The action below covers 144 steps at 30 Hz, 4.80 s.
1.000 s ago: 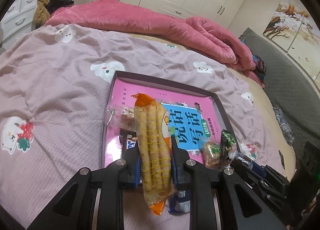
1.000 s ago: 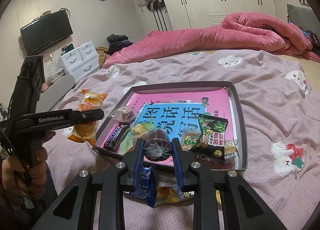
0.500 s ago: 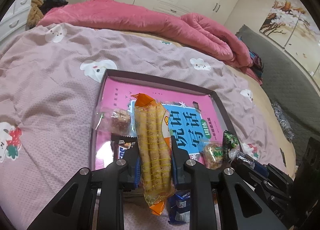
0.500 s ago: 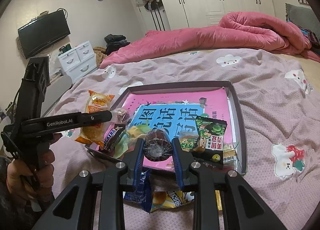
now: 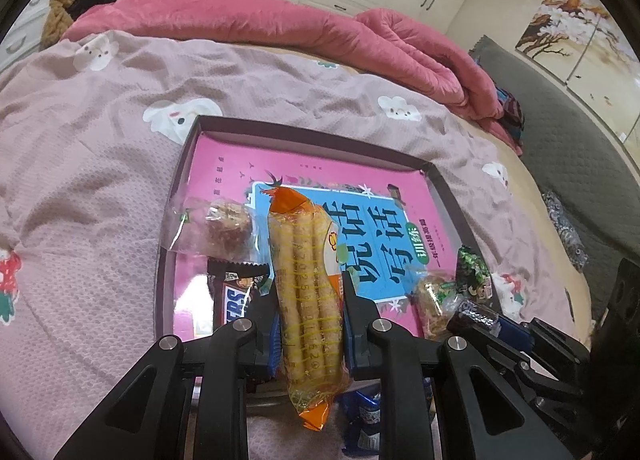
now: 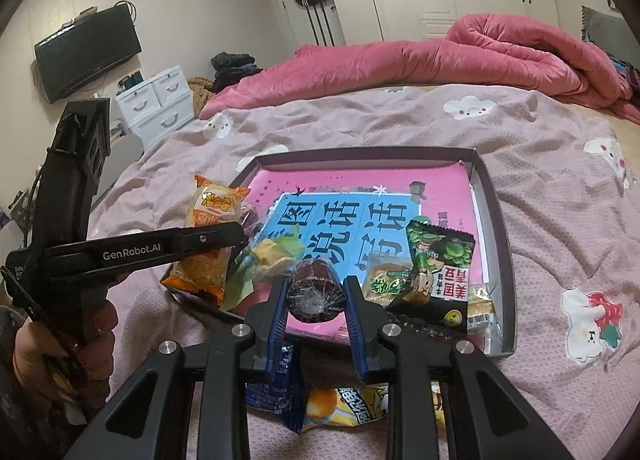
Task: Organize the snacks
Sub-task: 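Lift rice cracker bag over tray with left tool while right tool carries round cake there, then lower rice cracker bag into tray and open left tool while right tool releases cake, then withdraw both tools from tray toward the remaining snacks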
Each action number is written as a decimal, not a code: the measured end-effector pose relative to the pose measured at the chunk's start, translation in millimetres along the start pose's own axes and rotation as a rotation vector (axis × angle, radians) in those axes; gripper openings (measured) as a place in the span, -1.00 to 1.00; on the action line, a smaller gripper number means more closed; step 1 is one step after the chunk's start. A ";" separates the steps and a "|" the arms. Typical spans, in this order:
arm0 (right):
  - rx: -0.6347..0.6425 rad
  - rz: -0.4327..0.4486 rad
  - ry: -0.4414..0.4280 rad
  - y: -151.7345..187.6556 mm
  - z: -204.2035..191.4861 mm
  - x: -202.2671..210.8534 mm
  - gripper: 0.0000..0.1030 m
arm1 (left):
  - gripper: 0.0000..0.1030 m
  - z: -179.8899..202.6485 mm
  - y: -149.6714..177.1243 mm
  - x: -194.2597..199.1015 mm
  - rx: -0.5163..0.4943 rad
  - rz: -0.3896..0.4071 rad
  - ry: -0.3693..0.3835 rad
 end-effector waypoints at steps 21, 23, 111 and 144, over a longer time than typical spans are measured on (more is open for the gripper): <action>0.009 -0.079 0.000 8.3 0.4 -22.5 -0.46 | -0.54 -1.4 5.9 -14.3 -0.011 -0.038 -0.008; 0.009 -0.085 -0.001 8.6 1.2 -24.4 -0.46 | -0.54 -1.2 6.2 -14.4 -0.015 -0.039 -0.009; -0.017 0.013 0.034 -1.0 3.5 6.1 -0.21 | 0.45 1.7 -6.3 18.3 -0.021 -0.012 0.003; -0.126 0.061 0.067 -1.4 19.9 45.6 0.09 | 0.49 26.1 13.8 50.5 -0.082 -0.036 0.024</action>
Point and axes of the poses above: each gripper's, at about its wrist camera, not at the fingertips, and x roughly against the way its jaws point, z to its right, y to its underside, the point moved 4 cm from there along -x, roughly the way its jaws point, and after that the axes turned 3 degrees about z, right-handed, at the moved point
